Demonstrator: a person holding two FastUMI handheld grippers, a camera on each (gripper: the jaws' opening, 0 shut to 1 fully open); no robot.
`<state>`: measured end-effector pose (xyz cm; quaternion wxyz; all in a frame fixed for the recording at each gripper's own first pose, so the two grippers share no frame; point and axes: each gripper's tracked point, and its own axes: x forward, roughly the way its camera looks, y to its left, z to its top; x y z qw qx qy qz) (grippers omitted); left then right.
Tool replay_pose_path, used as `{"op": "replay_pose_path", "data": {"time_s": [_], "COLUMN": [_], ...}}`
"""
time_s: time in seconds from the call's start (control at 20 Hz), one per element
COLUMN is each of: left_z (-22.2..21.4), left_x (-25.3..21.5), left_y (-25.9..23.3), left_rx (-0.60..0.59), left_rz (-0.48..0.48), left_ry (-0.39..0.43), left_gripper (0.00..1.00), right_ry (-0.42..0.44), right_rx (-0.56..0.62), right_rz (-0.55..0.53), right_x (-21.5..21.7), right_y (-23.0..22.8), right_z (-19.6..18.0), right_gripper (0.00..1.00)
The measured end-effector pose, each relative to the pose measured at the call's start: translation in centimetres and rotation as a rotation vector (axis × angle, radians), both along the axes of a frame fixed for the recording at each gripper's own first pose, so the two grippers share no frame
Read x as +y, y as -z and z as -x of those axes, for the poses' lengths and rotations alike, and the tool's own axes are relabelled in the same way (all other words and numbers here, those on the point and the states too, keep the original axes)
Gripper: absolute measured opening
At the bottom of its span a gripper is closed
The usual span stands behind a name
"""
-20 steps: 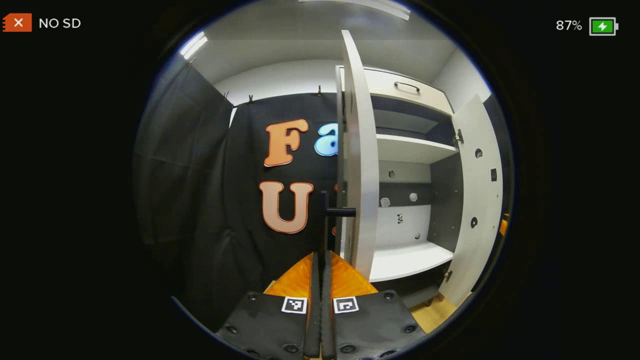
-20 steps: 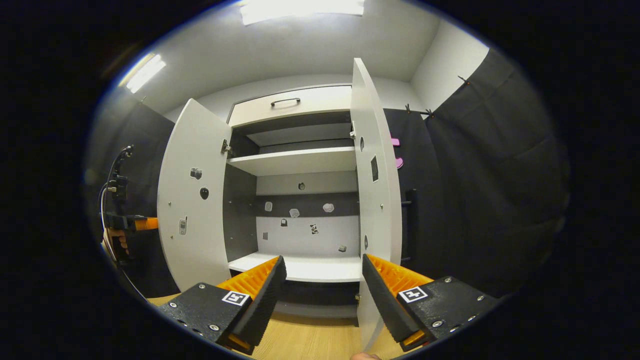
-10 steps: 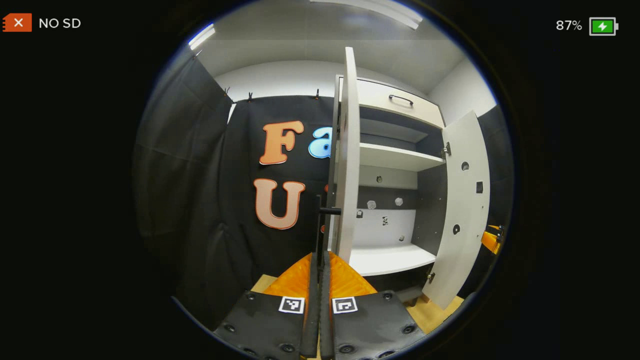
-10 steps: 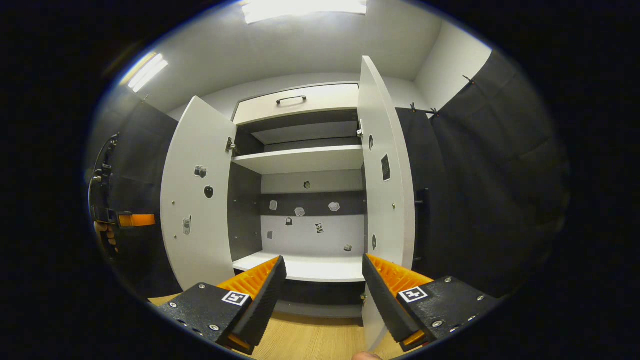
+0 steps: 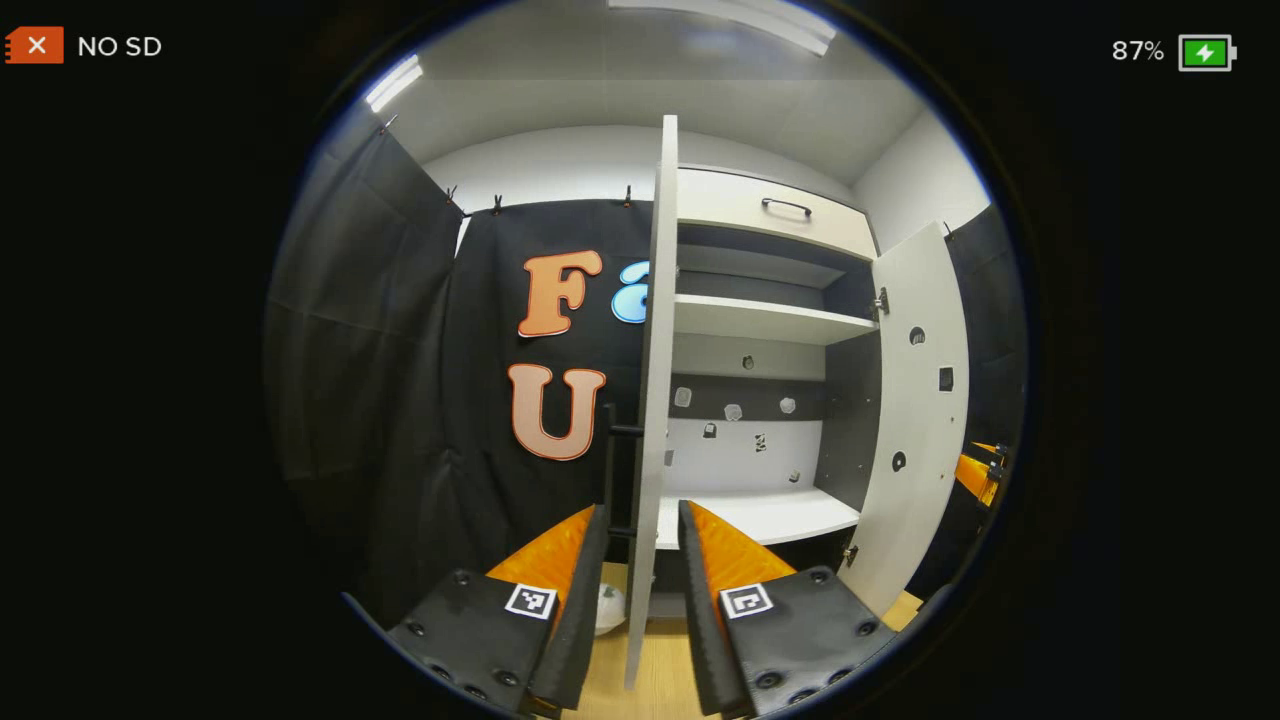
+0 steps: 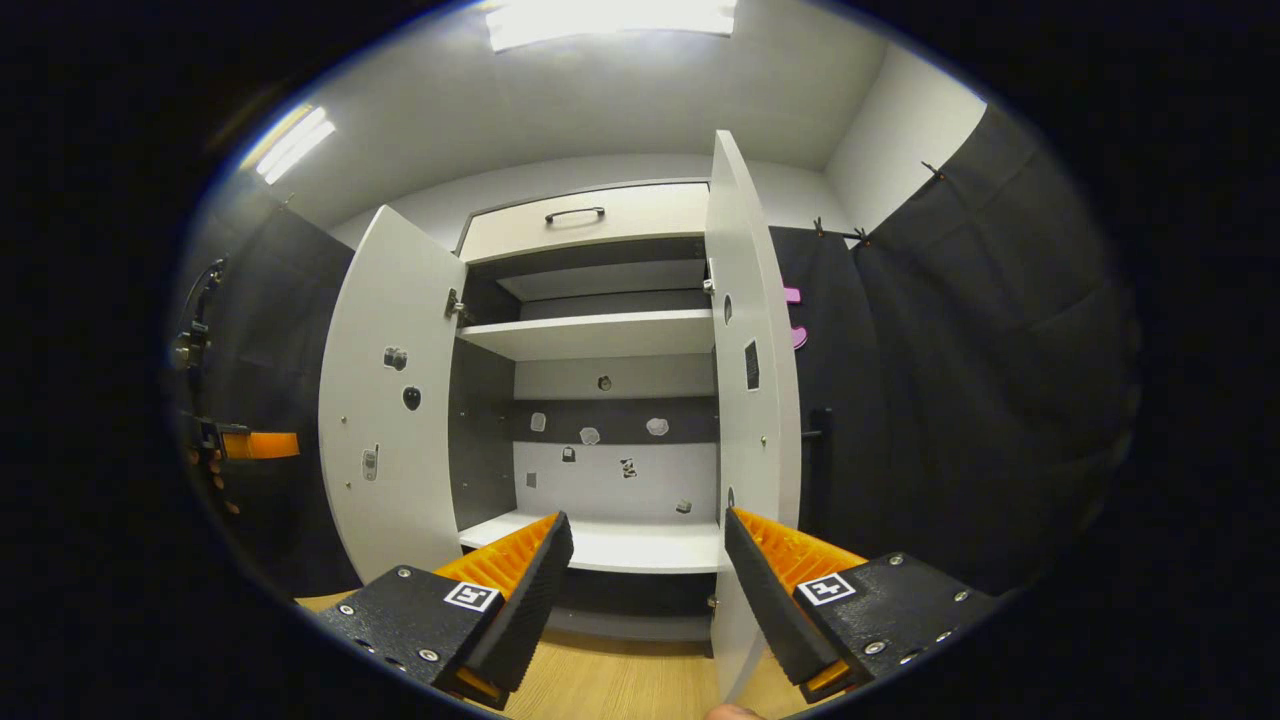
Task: Open the right door of the double-door shoe cabinet with the right hand, and open the left door with the left hand.
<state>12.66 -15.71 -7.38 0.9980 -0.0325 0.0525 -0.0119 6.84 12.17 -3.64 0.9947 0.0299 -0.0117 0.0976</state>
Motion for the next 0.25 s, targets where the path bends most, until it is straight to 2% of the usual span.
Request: {"op": "replay_pose_path", "data": {"time_s": [0.15,0.25], "left_z": [0.5,0.6], "left_x": [-1.0,-1.6], "left_y": [-0.8,-1.2], "left_rx": [-0.012,-0.020], "left_rz": [-0.012,-0.016], "left_ry": [0.012,0.024], "left_gripper": [0.52,0.54], "right_ry": [0.010,0.018], "right_rx": [-0.012,-0.017], "right_rz": [-0.007,-0.014], "right_x": [-0.8,-1.3], "right_y": [-0.6,-0.8], "right_z": [0.5,0.5], "right_gripper": [0.93,0.93]}}
